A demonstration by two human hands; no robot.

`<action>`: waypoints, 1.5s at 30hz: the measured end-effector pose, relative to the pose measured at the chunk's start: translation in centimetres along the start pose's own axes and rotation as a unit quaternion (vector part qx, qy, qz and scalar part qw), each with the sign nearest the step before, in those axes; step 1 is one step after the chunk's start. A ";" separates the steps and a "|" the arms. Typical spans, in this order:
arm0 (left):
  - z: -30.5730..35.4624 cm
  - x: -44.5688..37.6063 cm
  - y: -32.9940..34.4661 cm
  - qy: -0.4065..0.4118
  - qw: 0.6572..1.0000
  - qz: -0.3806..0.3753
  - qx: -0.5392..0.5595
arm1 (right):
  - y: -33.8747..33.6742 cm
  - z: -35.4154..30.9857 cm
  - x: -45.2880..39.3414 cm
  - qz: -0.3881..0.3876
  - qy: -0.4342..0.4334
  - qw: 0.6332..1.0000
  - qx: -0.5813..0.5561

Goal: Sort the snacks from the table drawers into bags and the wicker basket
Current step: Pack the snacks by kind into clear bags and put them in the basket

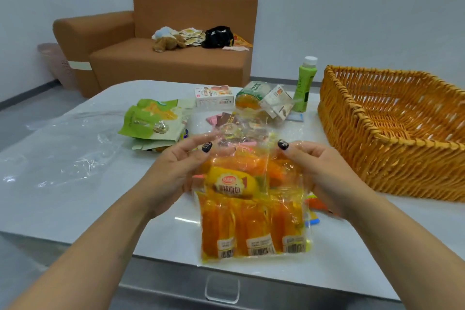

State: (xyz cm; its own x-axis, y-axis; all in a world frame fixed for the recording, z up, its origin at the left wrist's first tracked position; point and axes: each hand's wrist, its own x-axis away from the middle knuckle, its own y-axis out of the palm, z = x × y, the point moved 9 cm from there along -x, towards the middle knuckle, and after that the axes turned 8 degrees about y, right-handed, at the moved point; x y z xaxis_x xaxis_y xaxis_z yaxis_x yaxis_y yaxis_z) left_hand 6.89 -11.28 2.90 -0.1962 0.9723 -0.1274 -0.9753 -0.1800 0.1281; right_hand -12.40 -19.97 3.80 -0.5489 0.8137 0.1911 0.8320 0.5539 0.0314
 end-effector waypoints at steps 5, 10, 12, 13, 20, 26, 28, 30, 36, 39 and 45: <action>0.8 0.2 0.8 0.016 1.000 -0.007 -0.006 | -1.6 -1.7 -0.1 -0.020 -0.054 0.998 0.036; 1.1 0.1 0.7 0.027 1.000 0.003 0.002 | -2.6 -2.4 0.2 -0.050 -0.070 0.995 0.052; 1.2 0.1 0.7 0.034 0.999 0.007 0.002 | -2.7 -2.7 0.7 -0.069 -0.069 0.993 0.073; 1.3 0.1 0.7 0.038 0.999 0.004 0.000 | -2.8 -2.8 0.9 -0.076 -0.069 0.991 0.083; 1.8 0.5 1.3 0.068 0.996 -0.001 0.054 | -2.0 -2.8 1.7 -0.083 -0.071 0.993 0.050; 0.9 0.2 -0.2 0.055 0.995 0.017 0.081 | -2.0 -1.4 1.2 -0.073 -0.033 0.996 -0.037; 0.4 0.2 -0.3 0.051 0.996 0.002 0.077 | -1.8 -1.1 1.2 -0.082 -0.028 0.995 -0.043; 0.4 0.1 0.1 0.052 0.995 -0.007 0.087 | -1.9 -0.8 1.2 -0.085 -0.029 0.995 -0.037; 0.1 -0.1 0.6 0.055 0.997 -0.012 0.050 | -2.5 -1.0 0.8 -0.055 -0.055 0.995 0.064; 0.0 0.1 0.9 0.045 0.998 -0.002 0.053 | -2.6 -0.9 0.6 -0.041 -0.099 0.968 0.227; -0.7 -0.1 1.5 0.021 0.999 0.013 0.039 | -2.7 0.3 -0.1 -0.047 -0.066 0.936 0.342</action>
State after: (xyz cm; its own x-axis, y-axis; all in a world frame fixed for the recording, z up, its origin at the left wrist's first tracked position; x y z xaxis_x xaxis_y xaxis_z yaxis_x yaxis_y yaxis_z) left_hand 5.40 -11.71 2.36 -0.2265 0.9601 -0.1640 -0.9594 -0.1909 0.2077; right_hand -14.61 -21.49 3.39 -0.6603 0.7450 0.0951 0.5576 0.5711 -0.6024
